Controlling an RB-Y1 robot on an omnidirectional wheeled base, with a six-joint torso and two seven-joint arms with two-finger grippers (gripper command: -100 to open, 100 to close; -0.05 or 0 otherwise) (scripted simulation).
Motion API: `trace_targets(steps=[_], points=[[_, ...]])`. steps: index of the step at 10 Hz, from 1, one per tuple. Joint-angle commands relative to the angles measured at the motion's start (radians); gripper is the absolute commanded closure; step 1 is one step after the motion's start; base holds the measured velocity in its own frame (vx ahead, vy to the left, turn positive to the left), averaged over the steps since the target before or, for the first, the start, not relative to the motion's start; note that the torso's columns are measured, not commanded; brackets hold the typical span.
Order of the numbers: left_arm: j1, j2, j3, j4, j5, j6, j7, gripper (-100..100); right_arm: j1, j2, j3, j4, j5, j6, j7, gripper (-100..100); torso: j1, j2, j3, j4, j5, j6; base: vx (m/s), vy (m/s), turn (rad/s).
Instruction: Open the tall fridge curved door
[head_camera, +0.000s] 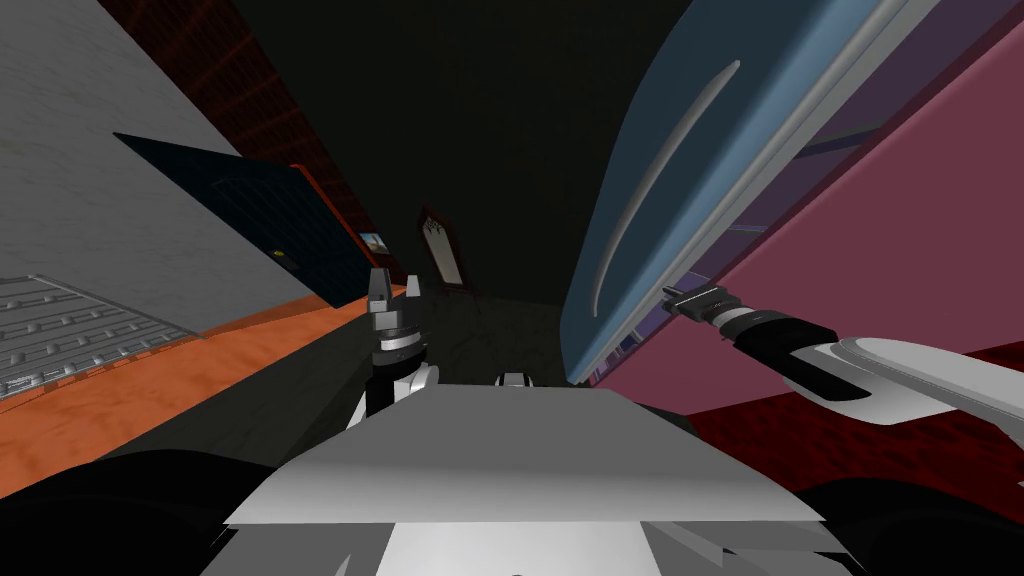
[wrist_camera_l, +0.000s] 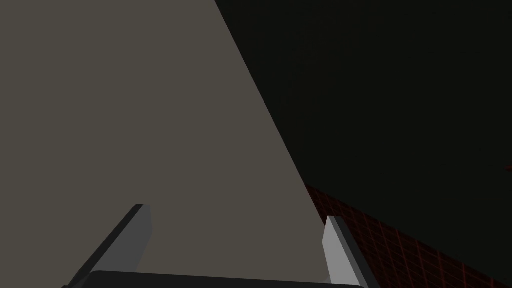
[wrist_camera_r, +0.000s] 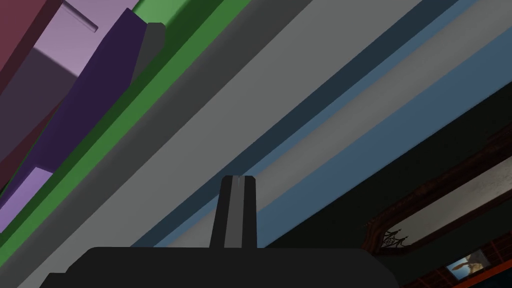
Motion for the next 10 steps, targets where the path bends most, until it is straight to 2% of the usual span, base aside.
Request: trace_targets(steps=[1, 7, 8, 9, 10], points=[[0.0, 0.0, 0.0, 0.0, 0.0, 0.0, 0.0, 0, -0.002, -0.018, -0.038, -0.012, 0.007, 0.025, 0.007, -100, 0.0, 0.001, 0.0, 0.0, 0.001, 0.0, 0.007, 0.033, -0.01], [0.0, 0.0, 0.0, 0.0, 0.0, 0.0, 0.0, 0, -0.002, -0.018, -0.038, -0.012, 0.007, 0.025, 0.007, -100, -0.002, 0.001, 0.001, 0.001, 0.0, 0.001, 0.001, 0.002, -0.002], [0.0, 0.0, 0.0, 0.0, 0.0, 0.0, 0.0, 0, 0.02, -0.014, -0.018, -0.004, 0.005, 0.006, 0.005, -100, -0.002, 0.001, 0.001, 0.001, 0.0, 0.0, -0.023, -0.008, -0.049], [0.0, 0.0, 0.0, 0.0, 0.0, 0.0, 0.0, 0, 0.024, -0.012, -0.017, -0.004, 0.004, 0.004, 0.004, -100, -0.002, 0.005, 0.004, -0.002, -0.005, 0.006, -0.02, -0.005, -0.03], [0.0, 0.0, 0.0, 0.0, 0.0, 0.0, 0.0, 0, 0.024, -0.012, -0.018, -0.003, 0.004, 0.005, 0.004, 100, -0.006, 0.01, 0.01, -0.004, -0.013, 0.011, -0.011, 0.004, -0.014]])
